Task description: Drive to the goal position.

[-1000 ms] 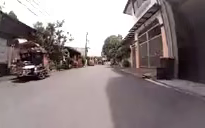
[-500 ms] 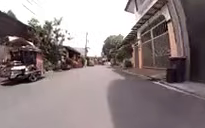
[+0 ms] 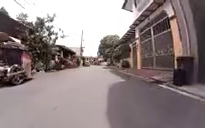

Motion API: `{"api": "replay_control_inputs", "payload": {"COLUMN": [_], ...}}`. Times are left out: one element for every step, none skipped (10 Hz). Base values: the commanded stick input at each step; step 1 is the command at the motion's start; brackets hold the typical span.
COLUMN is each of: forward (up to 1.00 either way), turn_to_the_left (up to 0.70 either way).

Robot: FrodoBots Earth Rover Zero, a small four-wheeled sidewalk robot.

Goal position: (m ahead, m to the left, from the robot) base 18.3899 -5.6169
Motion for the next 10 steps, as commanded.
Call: {"api": "replay_control_inputs", "payload": {"forward": [1.0,1.0,1.0,1.0,1.0,1.0,1.0,1.0,1.0,1.0], "turn_to_the_left": [0.0,0.0,0.0,0.0,0.0,0.0,0.0,0.0,0.0,0.0]}}
